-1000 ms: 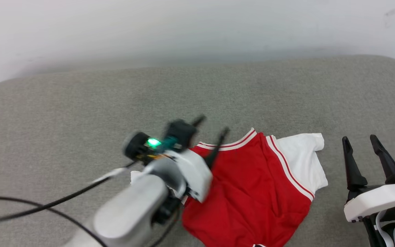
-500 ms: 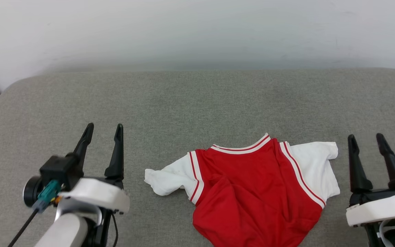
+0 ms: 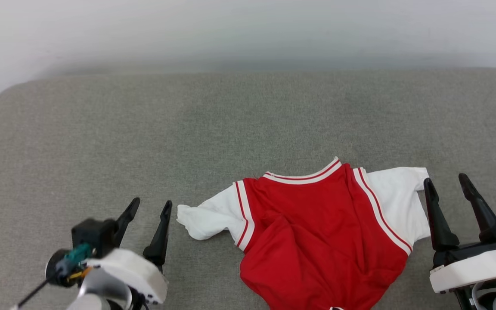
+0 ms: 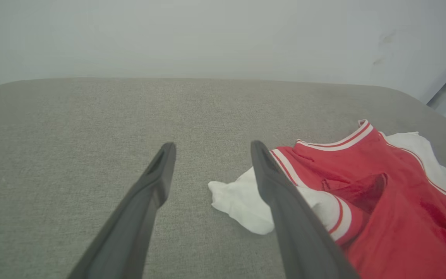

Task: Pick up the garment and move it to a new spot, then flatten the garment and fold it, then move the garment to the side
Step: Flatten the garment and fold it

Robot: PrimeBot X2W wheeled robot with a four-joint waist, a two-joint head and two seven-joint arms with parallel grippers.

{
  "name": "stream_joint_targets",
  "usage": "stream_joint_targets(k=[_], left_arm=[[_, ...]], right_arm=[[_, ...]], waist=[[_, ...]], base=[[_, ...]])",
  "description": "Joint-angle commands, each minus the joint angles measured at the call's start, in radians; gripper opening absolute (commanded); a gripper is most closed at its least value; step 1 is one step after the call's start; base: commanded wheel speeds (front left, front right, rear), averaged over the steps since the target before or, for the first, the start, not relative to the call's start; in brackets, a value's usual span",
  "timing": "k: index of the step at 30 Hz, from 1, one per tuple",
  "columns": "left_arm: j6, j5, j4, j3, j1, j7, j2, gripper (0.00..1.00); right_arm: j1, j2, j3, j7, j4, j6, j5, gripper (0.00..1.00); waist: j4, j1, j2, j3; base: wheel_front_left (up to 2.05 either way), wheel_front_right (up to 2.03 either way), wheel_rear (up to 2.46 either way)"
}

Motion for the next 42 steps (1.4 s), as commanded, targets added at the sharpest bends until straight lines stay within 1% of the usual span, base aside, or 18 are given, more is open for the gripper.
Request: stream_joint_targets(k=[1, 4, 7, 10, 12, 16, 18, 20, 24, 27, 28, 29, 30, 32, 34, 37, 39, 42], left_arm=[[-0.003, -0.002, -0.003, -0.007, -0.035, 0.039, 0.014, 1.00], [-0.008, -0.002, -0.014, -0.039, -0.086, 0.174, 0.044, 1.00], [-0.001, 0.002, -0.030, -0.062, -0.144, 0.305, 0.073, 1.00], [0.017, 0.014, -0.032, -0.079, -0.182, 0.398, 0.091, 1.00], [0.023, -0.002, -0.033, -0.085, -0.195, 0.446, 0.089, 1.00], [0.041, 0.008, -0.025, -0.091, -0.210, 0.495, 0.104, 1.00], [0.042, 0.003, -0.021, -0.096, -0.214, 0.507, 0.101, 1.00], [0.044, 0.020, -0.009, -0.103, -0.221, 0.518, 0.113, 1.00], [0.015, 0.019, 0.010, -0.143, -0.203, 0.564, 0.122, 1.00], [0.014, 0.034, 0.036, -0.171, -0.193, 0.589, 0.131, 1.00], [0.009, 0.032, 0.046, -0.181, -0.187, 0.600, 0.129, 0.69], [0.002, 0.029, 0.054, -0.191, -0.182, 0.606, 0.126, 0.00], [0.002, 0.024, 0.060, -0.191, -0.180, 0.599, 0.119, 0.00], [0.019, 0.032, 0.068, -0.170, -0.185, 0.552, 0.110, 0.00], [0.025, 0.037, 0.072, -0.163, -0.187, 0.534, 0.110, 0.00], [0.042, 0.045, 0.078, -0.134, -0.192, 0.466, 0.105, 0.00], [0.044, 0.037, 0.069, -0.115, -0.188, 0.414, 0.099, 0.00], [0.051, 0.039, 0.042, -0.089, -0.167, 0.349, 0.111, 0.00]], right_arm=[[-0.009, -0.008, 0.002, 0.001, -0.002, 0.000, -0.004, 1.00], [-0.018, -0.011, 0.004, 0.004, -0.007, 0.000, -0.011, 1.00], [-0.029, -0.014, 0.006, 0.009, -0.011, 0.000, -0.019, 1.00], [-0.043, -0.012, 0.010, 0.009, -0.011, 0.000, -0.026, 1.00], [-0.051, -0.008, 0.010, 0.010, -0.009, 0.000, -0.027, 1.00], [-0.062, 0.003, 0.005, 0.013, -0.001, 0.000, -0.025, 1.00], [-0.068, 0.005, 0.006, 0.010, 0.002, 0.000, -0.027, 1.00], [-0.069, 0.006, 0.005, 0.007, 0.006, 0.000, -0.030, 1.00], [-0.081, 0.010, 0.008, 0.001, 0.012, 0.000, -0.032, 1.00], [-0.085, 0.013, 0.005, -0.002, 0.021, 0.000, -0.037, 1.00], [-0.086, 0.013, 0.005, -0.003, 0.024, 0.000, -0.037, 1.00], [-0.087, 0.013, 0.006, -0.003, 0.028, 0.000, -0.040, 1.00], [-0.088, 0.012, 0.006, -0.004, 0.032, 0.000, -0.043, 1.00], [-0.090, 0.010, 0.006, -0.003, 0.039, 0.000, -0.047, 1.00], [-0.090, 0.006, 0.006, -0.002, 0.041, 0.000, -0.048, 1.00], [-0.085, -0.006, -0.001, 0.007, 0.047, 0.000, -0.048, 1.00], [-0.074, -0.022, 0.007, 0.034, 0.057, 0.000, -0.051, 1.00], [-0.069, -0.054, 0.024, 0.087, 0.059, 0.000, -0.040, 1.00]], waist=[[-0.005, 0.0000, 0.0000, 0.027], [-0.010, 0.0000, 0.0000, 0.066], [-0.014, 0.0000, 0.0000, 0.105], [-0.022, 0.0000, 0.0000, 0.137], [-0.029, 0.0000, 0.0000, 0.156], [-0.040, 0.0000, 0.0000, 0.189], [-0.043, 0.0000, 0.0000, 0.204], [-0.046, 0.0000, 0.0000, 0.214], [-0.052, 0.0000, 0.0000, 0.231], [-0.051, 0.0000, 0.0000, 0.235], [-0.050, 0.0000, 0.0000, 0.235], [-0.050, 0.0000, 0.0000, 0.233], [-0.048, 0.0000, 0.0000, 0.228], [-0.045, 0.0000, 0.0000, 0.216], [-0.043, 0.0000, 0.0000, 0.208], [-0.033, 0.0000, 0.0000, 0.176], [-0.029, 0.0000, 0.0000, 0.150], [-0.022, 0.0000, 0.0000, 0.109]], base=[[0.00, 0.00, 0.00], [0.00, 0.00, 0.00], [0.00, 0.00, 0.00], [0.00, 0.00, 0.00], [0.00, 0.00, 0.00], [0.00, 0.00, 0.00], [0.00, 0.00, 0.00], [0.00, 0.00, 0.00], [0.00, 0.00, 0.00], [0.00, 0.00, 0.00], [0.00, 0.00, 0.00], [0.00, 0.00, 0.00], [0.00, 0.00, 0.00], [0.00, 0.00, 0.00], [0.00, 0.00, 0.00], [0.00, 0.00, 0.00], [0.00, 0.00, 0.00], [0.00, 0.00, 0.00]])
